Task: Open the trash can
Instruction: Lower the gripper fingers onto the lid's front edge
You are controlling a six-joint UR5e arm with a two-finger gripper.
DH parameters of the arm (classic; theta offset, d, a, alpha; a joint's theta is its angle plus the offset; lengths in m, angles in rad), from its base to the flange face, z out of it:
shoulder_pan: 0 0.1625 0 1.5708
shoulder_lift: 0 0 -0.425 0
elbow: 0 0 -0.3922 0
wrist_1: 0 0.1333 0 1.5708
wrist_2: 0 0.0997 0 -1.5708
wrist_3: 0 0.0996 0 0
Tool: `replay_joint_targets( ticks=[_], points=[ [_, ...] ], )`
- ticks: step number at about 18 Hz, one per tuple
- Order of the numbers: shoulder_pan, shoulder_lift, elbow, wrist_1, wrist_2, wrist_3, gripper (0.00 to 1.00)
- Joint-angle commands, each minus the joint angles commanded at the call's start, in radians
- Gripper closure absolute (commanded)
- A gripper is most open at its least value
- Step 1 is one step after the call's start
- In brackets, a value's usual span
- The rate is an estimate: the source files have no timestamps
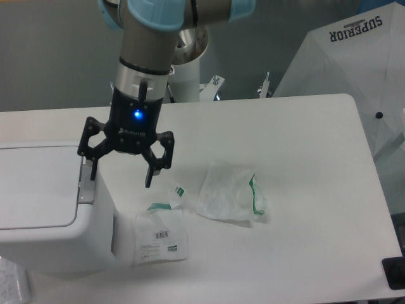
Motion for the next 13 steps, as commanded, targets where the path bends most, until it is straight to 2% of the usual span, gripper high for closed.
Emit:
replay_joint_targets(
  ticks=[13],
  points=[
    [-0.009, -0.014, 0.000, 0.000, 0.024, 0.002, 0.00]
  ],
)
